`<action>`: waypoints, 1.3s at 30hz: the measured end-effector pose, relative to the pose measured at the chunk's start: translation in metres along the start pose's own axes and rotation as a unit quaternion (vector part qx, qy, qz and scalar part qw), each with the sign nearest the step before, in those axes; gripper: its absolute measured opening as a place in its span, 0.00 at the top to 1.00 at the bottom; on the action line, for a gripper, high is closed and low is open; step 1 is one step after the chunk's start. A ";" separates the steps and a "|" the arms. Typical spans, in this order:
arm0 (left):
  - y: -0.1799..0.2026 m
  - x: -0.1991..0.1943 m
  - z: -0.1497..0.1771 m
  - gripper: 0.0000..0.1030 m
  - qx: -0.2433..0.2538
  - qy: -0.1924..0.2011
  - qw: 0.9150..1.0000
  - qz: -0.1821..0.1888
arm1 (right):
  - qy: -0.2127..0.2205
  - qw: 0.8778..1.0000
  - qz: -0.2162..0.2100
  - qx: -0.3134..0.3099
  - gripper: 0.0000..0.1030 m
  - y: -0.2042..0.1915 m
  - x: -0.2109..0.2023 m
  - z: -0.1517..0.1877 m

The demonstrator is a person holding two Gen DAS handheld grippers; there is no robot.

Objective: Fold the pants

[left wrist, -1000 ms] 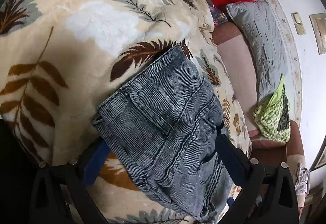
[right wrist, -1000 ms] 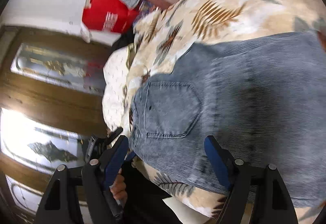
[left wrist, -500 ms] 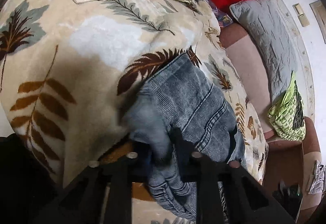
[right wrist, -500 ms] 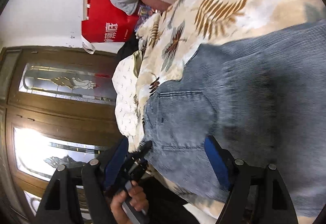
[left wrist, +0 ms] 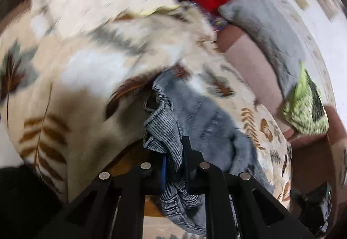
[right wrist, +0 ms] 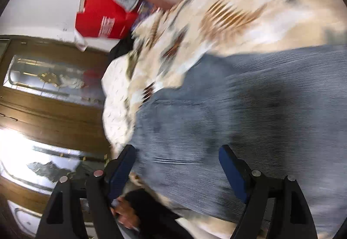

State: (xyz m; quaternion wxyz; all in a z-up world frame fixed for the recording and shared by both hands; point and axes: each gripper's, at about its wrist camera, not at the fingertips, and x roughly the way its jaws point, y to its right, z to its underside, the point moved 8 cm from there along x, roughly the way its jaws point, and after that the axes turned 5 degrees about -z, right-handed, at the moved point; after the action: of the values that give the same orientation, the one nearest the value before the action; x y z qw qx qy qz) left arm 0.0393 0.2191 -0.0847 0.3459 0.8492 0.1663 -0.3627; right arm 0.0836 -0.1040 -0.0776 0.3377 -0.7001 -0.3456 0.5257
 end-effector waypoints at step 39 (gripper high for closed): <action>0.171 -0.017 0.096 0.25 0.335 0.012 0.942 0.020 | 0.157 0.978 -0.108 0.080 0.20 0.081 -0.160 0.034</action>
State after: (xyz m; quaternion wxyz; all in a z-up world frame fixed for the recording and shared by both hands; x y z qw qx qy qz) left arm 0.0710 0.0305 -0.0403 0.0463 0.9234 0.0221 -0.3803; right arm 0.0280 -0.2780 -0.0722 0.4975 -0.7034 -0.3183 0.3956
